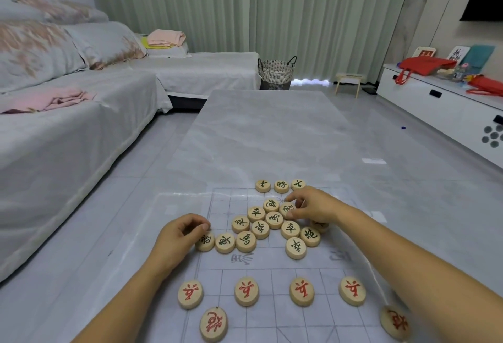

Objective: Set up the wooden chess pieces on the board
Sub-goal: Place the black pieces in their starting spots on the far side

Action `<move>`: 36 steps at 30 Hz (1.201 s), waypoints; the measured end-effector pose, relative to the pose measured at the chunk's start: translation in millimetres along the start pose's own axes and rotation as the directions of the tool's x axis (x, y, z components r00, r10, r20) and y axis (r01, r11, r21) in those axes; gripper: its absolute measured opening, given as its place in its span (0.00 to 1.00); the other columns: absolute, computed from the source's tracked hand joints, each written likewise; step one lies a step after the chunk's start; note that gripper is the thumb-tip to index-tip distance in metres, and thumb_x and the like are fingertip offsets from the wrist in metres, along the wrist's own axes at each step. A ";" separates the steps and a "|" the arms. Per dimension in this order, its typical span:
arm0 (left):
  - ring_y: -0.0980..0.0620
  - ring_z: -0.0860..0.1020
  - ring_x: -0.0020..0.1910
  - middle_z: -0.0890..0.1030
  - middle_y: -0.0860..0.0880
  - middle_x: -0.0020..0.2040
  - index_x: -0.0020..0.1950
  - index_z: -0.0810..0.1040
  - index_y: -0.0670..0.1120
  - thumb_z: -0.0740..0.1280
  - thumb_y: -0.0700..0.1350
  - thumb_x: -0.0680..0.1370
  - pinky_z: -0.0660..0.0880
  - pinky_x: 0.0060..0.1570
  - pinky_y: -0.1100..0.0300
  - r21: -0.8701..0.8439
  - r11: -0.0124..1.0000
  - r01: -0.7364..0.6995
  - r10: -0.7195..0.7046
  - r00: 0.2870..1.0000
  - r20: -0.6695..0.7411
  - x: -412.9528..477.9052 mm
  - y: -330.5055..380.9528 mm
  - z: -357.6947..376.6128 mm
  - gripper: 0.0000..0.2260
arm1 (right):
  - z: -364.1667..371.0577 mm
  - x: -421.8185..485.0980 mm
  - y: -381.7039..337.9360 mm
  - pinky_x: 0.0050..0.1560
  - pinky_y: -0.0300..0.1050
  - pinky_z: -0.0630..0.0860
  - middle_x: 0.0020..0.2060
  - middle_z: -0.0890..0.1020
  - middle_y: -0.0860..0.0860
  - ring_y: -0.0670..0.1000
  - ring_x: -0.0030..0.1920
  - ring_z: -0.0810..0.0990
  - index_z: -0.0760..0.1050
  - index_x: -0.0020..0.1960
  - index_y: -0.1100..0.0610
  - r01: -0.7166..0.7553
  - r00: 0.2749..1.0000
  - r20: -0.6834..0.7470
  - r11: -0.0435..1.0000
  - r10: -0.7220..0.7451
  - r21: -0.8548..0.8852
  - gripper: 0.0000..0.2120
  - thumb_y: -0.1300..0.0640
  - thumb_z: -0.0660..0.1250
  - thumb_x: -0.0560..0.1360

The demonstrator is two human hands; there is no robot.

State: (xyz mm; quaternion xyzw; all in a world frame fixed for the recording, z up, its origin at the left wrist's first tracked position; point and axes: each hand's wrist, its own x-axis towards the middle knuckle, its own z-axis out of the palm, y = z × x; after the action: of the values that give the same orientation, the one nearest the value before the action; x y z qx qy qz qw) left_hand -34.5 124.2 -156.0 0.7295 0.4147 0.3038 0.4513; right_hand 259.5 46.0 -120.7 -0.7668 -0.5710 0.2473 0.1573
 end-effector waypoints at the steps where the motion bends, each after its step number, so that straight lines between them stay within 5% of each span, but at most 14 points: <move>1: 0.50 0.80 0.46 0.83 0.48 0.44 0.44 0.81 0.47 0.66 0.40 0.76 0.74 0.47 0.61 0.001 1.000 0.000 0.000 1.000 0.000 -0.8 0.5 0.6 0.05 | -0.2 -0.6 -0.2 0.49 0.43 0.71 0.49 0.76 0.50 0.50 0.50 0.75 0.74 0.61 0.53 0.000 1.000 -0.011 0.999 -0.001 -0.033 0.20 0.48 0.70 0.71; 9: 0.51 0.80 0.46 0.83 0.48 0.44 0.44 0.81 0.45 0.65 0.38 0.76 0.73 0.46 0.64 -0.017 1.000 -0.001 0.001 1.000 -0.008 -1.7 2.6 -0.8 0.06 | -24.6 -23.4 58.6 0.42 0.46 0.70 0.47 0.75 0.53 0.53 0.46 0.75 0.73 0.46 0.56 -0.258 0.937 -0.298 0.934 0.180 -0.246 0.17 0.41 0.60 0.75; 13: 0.50 0.80 0.48 0.83 0.46 0.44 0.44 0.80 0.43 0.63 0.38 0.77 0.73 0.50 0.61 -0.215 0.976 0.027 -0.054 0.991 -0.120 0.0 3.3 -4.4 0.07 | -21.9 -46.3 91.7 0.47 0.44 0.71 0.47 0.70 0.47 0.49 0.49 0.71 0.74 0.54 0.52 -0.182 0.949 -0.302 0.941 0.091 -0.287 0.19 0.38 0.58 0.75; 17: 0.47 0.79 0.52 0.83 0.46 0.46 0.45 0.80 0.45 0.63 0.38 0.77 0.73 0.52 0.60 -0.263 0.963 0.053 -0.086 0.990 -0.115 -0.1 0.7 -5.7 0.07 | -16.7 -53.0 98.6 0.54 0.45 0.71 0.50 0.68 0.46 0.48 0.53 0.70 0.64 0.69 0.44 -0.085 0.966 -0.257 0.982 0.040 -0.166 0.23 0.43 0.61 0.75; 19: 0.49 0.79 0.53 0.82 0.49 0.48 0.46 0.81 0.50 0.69 0.43 0.74 0.74 0.50 0.63 -0.190 0.981 0.036 -0.040 0.999 -0.021 -1.4 0.2 -4.1 0.04 | -10.0 -52.0 100.7 0.55 0.44 0.70 0.49 0.69 0.45 0.48 0.51 0.71 0.67 0.67 0.43 -0.067 0.954 -0.298 0.994 0.038 -0.087 0.22 0.46 0.64 0.74; 21: 0.56 0.75 0.56 0.79 0.56 0.53 0.47 0.79 0.61 0.73 0.60 0.64 0.71 0.54 0.64 0.050 0.997 -0.064 0.057 0.989 0.137 -0.9 -3.0 -2.1 0.14 | -3.7 -50.9 103.8 0.54 0.45 0.69 0.48 0.70 0.46 0.48 0.50 0.71 0.71 0.65 0.46 -0.055 0.924 -0.382 0.996 0.026 -0.066 0.20 0.48 0.66 0.73; 24: 0.60 0.67 0.60 0.71 0.64 0.56 0.49 0.69 0.68 0.63 0.77 0.53 0.64 0.60 0.62 0.410 0.873 -0.266 0.168 0.951 0.258 4.4 -8.3 2.7 0.28 | -1.6 -52.4 104.3 0.52 0.45 0.70 0.48 0.72 0.47 0.49 0.48 0.72 0.74 0.61 0.49 -0.040 0.912 -0.409 0.998 0.013 -0.057 0.18 0.49 0.69 0.72; 29: 0.58 0.64 0.58 0.63 0.67 0.56 0.49 0.65 0.61 0.70 0.66 0.51 0.64 0.53 0.73 0.352 0.914 -0.202 0.153 0.975 0.163 3.1 -5.8 4.4 0.30 | -2.8 -55.2 101.5 0.48 0.44 0.68 0.48 0.74 0.48 0.49 0.46 0.73 0.75 0.57 0.50 -0.045 0.905 -0.425 0.999 0.035 -0.014 0.15 0.51 0.70 0.71; 36: 0.57 0.67 0.54 0.69 0.58 0.53 0.46 0.67 0.58 0.79 0.50 0.61 0.66 0.47 0.75 0.341 0.926 -0.165 0.136 0.985 0.106 1.9 -10.4 3.7 0.24 | -2.4 -55.6 99.4 0.46 0.44 0.68 0.48 0.74 0.50 0.50 0.46 0.73 0.74 0.55 0.50 -0.047 0.900 -0.432 0.999 0.053 0.026 0.14 0.54 0.71 0.71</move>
State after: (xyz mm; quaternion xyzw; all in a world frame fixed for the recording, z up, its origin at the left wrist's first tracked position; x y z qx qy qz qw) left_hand -34.1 127.0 -166.8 0.8391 0.3863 0.2298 0.3066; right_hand 327.6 -36.6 -159.7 -0.8159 -0.5002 0.0793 0.2791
